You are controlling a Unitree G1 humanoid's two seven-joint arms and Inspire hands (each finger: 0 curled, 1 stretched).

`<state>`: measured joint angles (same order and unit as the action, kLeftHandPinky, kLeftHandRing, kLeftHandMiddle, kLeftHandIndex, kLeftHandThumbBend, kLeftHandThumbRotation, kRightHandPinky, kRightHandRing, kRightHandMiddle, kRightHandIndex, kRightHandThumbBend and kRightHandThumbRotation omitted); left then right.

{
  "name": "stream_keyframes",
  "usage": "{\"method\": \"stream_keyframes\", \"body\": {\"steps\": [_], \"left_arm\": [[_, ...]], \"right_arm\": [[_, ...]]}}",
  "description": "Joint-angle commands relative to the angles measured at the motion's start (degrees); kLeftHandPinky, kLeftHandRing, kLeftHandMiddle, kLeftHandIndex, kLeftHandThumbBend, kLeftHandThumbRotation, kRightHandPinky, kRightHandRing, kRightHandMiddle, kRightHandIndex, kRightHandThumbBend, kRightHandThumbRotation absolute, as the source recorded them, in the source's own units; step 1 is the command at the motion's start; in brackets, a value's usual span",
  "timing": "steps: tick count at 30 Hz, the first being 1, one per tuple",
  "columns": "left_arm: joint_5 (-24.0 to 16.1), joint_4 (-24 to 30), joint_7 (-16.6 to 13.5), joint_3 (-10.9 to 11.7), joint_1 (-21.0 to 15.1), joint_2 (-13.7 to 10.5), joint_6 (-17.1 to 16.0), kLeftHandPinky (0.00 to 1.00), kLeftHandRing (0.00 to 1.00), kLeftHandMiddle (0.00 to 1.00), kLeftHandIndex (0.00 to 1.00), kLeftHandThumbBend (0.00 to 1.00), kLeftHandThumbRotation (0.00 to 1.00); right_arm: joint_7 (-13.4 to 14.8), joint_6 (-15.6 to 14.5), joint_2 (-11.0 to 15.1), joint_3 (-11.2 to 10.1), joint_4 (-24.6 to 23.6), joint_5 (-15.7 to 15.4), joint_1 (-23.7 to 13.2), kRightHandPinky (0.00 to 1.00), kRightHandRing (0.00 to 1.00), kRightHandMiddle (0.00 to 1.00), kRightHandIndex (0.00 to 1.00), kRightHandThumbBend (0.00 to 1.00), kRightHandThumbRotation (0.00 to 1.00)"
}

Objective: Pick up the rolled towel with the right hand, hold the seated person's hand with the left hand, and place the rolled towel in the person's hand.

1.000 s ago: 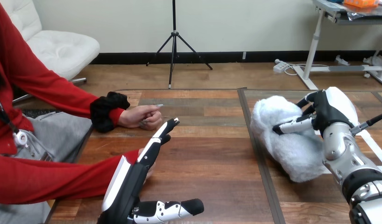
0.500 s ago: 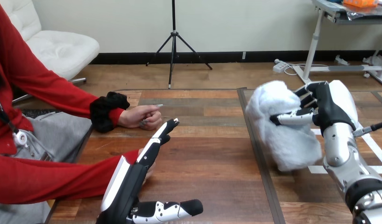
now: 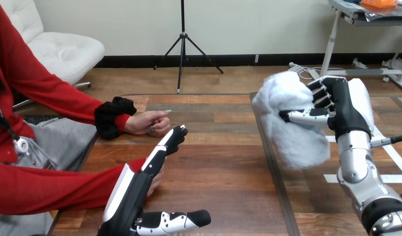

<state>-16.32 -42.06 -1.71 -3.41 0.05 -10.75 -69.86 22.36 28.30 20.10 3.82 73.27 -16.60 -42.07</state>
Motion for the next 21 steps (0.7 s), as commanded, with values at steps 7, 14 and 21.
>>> {"method": "stream_keyframes", "body": {"steps": [7,14,21], "left_arm": [[-1.13,6.12,-0.34,0.89,-0.68,-1.84,3.65,0.89,0.91,0.94,0.96,1.0,0.54],[-6.37,9.79,-3.17,2.2,0.49,-2.65,7.02,0.9,0.93,0.95,0.97,1.0,0.56],[-9.97,12.22,-5.78,2.79,1.16,-3.3,9.21,0.9,0.93,0.96,0.98,1.0,0.57]], "right_arm": [[1.97,6.62,-1.74,-1.76,-5.77,2.09,-0.07,0.22,0.28,0.39,0.44,0.83,0.0],[2.91,9.97,-3.06,-1.83,-7.29,2.3,1.46,0.21,0.27,0.38,0.44,0.83,0.0],[4.09,11.91,-3.69,-1.51,-7.98,1.38,2.39,0.2,0.26,0.37,0.43,0.82,0.0]]}}
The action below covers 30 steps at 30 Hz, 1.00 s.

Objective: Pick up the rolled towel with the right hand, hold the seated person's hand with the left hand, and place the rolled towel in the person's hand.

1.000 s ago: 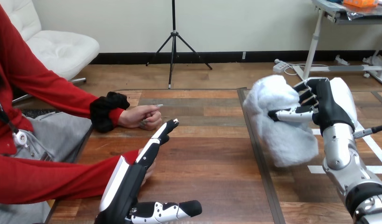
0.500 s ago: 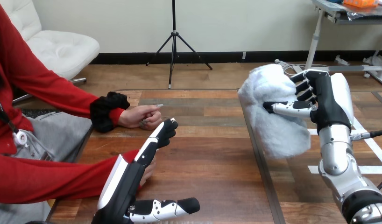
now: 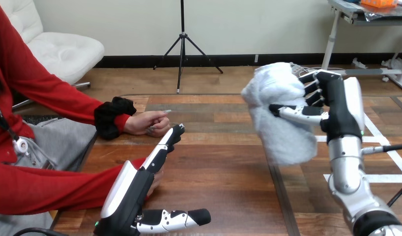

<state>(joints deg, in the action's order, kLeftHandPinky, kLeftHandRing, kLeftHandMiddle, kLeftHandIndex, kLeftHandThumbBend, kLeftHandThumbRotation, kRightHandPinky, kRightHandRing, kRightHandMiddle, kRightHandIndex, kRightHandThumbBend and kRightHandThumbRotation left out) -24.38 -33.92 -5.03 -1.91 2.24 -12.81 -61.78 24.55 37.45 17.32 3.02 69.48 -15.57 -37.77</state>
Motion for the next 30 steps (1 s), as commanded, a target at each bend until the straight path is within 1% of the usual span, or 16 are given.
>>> {"method": "stream_keyframes", "body": {"steps": [1,4,10,12,14,18,22,25,30], "left_arm": [[-2.89,4.68,-3.14,1.52,-0.87,-1.43,1.67,0.9,0.93,0.96,0.98,1.0,0.58],[-4.37,5.62,-4.34,1.71,-0.59,-1.72,2.55,0.89,0.93,0.97,0.99,1.0,0.58],[-4.0,7.1,-4.18,1.44,-0.13,-2.78,4.28,0.9,0.94,0.98,1.0,1.0,0.58],[-3.88,7.92,-4.01,1.47,0.04,-3.16,5.06,0.91,0.95,0.99,1.0,1.0,0.57],[-4.52,8.9,-4.42,1.75,0.11,-3.62,5.82,0.91,0.96,0.99,1.0,1.0,0.57],[-5.67,10.4,-5.31,2.08,0.34,-4.33,7.18,0.92,0.96,0.99,1.0,1.0,0.55],[-9.45,12.97,-7.46,2.87,0.5,-5.73,9.81,0.92,0.97,0.99,1.0,1.0,0.56],[-11.4,14.35,-8.76,3.1,0.63,-6.6,11.47,0.92,0.97,1.0,1.0,1.0,0.57],[-12.85,16.16,-9.82,3.16,0.87,-7.87,14.04,0.91,0.97,1.0,1.0,1.0,0.59]], "right_arm": [[2.18,3.03,-1.11,-0.59,-4.47,0.15,-1.63,0.2,0.26,0.37,0.43,0.82,0.0],[2.56,3.4,-1.37,-0.44,-4.92,-0.16,-1.23,0.2,0.25,0.36,0.43,0.81,0.0],[3.07,5.34,-2.25,-0.29,-5.65,-0.38,-0.15,0.2,0.25,0.36,0.43,0.8,0.0],[2.88,6.41,-2.7,-0.34,-6.04,-0.17,0.39,0.2,0.25,0.36,0.43,0.8,0.0],[2.75,7.6,-3.32,-0.43,-6.38,0.12,1.03,0.2,0.25,0.36,0.43,0.79,0.0],[3.27,8.59,-4.08,-0.46,-6.81,0.02,1.7,0.2,0.25,0.36,0.43,0.79,0.0],[4.27,9.81,-5.14,-0.29,-7.65,-0.39,2.68,0.2,0.25,0.35,0.43,0.79,0.0],[4.69,10.88,-5.82,-0.26,-8.19,-0.43,3.28,0.2,0.25,0.35,0.42,0.79,0.0],[6.16,11.97,-6.55,0.14,-9.05,-1.47,4.12,0.2,0.25,0.35,0.42,0.79,0.0]]}}
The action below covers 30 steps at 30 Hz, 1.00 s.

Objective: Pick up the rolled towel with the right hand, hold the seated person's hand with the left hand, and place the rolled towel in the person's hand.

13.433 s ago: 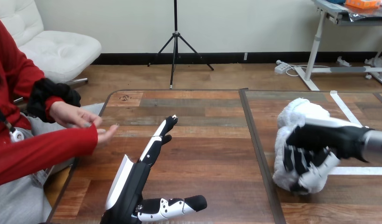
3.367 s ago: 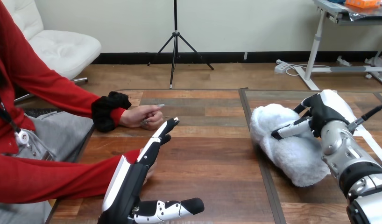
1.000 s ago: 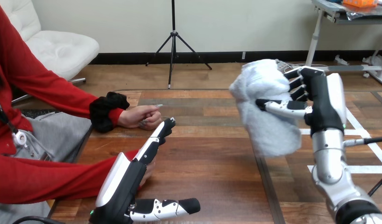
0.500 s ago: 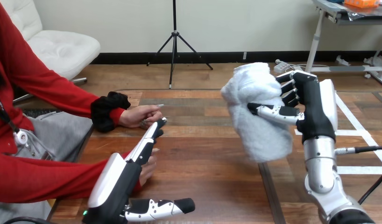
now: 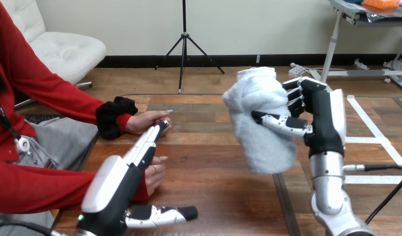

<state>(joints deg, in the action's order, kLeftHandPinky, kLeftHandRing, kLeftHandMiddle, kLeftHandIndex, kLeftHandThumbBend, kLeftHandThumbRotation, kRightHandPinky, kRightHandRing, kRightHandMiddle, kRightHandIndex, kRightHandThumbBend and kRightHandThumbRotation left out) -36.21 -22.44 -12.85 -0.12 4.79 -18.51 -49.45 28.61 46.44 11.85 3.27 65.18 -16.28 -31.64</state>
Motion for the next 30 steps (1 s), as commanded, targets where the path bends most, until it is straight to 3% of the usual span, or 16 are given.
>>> {"method": "stream_keyframes", "body": {"steps": [1,13,30], "left_arm": [[-1.21,5.06,-2.0,1.45,-1.7,-2.54,2.35,0.91,0.97,1.0,1.0,1.0,0.59],[-2.78,6.76,-2.45,1.57,-2.37,-6.65,6.59,0.92,0.97,0.99,0.99,1.0,0.62],[-1.97,5.39,-0.34,1.22,-4.92,-12.78,9.9,0.92,0.95,0.97,0.98,1.0,0.6]], "right_arm": [[2.5,3.26,-1.29,-0.02,-4.96,-1.04,-1.8,0.21,0.25,0.35,0.42,0.79,0.0],[2.9,6.43,-3.03,-0.07,-5.08,-1.48,-0.4,0.21,0.26,0.36,0.41,0.79,0.0],[2.5,7.67,-3.97,-0.06,-4.44,-1.77,0.84,0.22,0.26,0.37,0.41,0.78,0.0]]}}
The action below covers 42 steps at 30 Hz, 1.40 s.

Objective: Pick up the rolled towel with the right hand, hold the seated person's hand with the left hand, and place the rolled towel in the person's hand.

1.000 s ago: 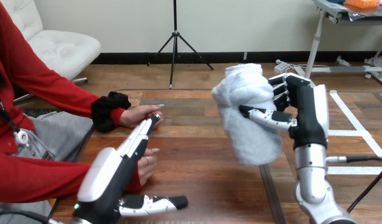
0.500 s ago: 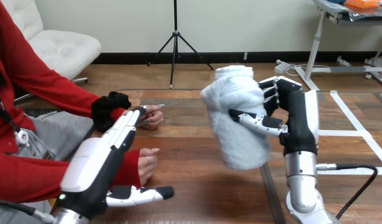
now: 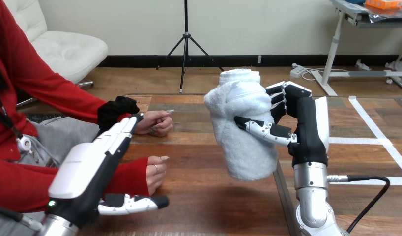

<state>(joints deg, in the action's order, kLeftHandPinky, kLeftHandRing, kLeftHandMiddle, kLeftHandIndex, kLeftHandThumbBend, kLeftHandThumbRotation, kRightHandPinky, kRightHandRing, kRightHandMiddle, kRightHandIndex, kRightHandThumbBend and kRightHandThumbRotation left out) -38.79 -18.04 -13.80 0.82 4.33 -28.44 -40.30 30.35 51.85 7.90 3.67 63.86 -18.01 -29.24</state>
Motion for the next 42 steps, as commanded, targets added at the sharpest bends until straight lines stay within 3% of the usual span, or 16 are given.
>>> {"method": "stream_keyframes", "body": {"steps": [1,13,27,33,42], "left_arm": [[0.9,0.53,0.97,0.24,-4.8,-3.35,0.73,0.92,0.95,0.97,0.98,1.0,0.6],[1.77,-3.96,3.43,-0.66,-7.76,-6.95,0.8,0.9,0.93,0.96,0.98,1.0,0.51],[-0.32,-12.77,4.17,-3.82,-12.59,-10.15,0.96,0.89,0.92,0.96,0.98,1.0,0.52],[-2.4,-17.26,1.93,-5.84,-14.89,-10.96,0.72,0.88,0.92,0.95,0.97,1.0,0.52],[-7.51,-25.23,-4.75,-10.1,-18.95,-11.51,1.11,0.84,0.87,0.88,0.91,1.0,0.5]], "right_arm": [[0.55,2.42,-0.1,-0.51,-3.11,0.13,-1.49,0.22,0.27,0.37,0.41,0.78,0.0],[-0.62,4.3,-0.56,-0.99,-3.08,1.16,-1.05,0.22,0.26,0.37,0.42,0.78,0.0],[-0.91,6.0,-0.49,-1.45,-4.2,1.0,-0.63,0.22,0.26,0.36,0.42,0.77,0.0],[-1.02,6.29,-0.46,-1.57,-4.73,1.05,-0.48,0.21,0.26,0.36,0.42,0.77,0.0],[-1.94,6.63,-0.72,-1.82,-6.62,1.75,0.24,0.21,0.25,0.35,0.41,0.77,0.0]]}}
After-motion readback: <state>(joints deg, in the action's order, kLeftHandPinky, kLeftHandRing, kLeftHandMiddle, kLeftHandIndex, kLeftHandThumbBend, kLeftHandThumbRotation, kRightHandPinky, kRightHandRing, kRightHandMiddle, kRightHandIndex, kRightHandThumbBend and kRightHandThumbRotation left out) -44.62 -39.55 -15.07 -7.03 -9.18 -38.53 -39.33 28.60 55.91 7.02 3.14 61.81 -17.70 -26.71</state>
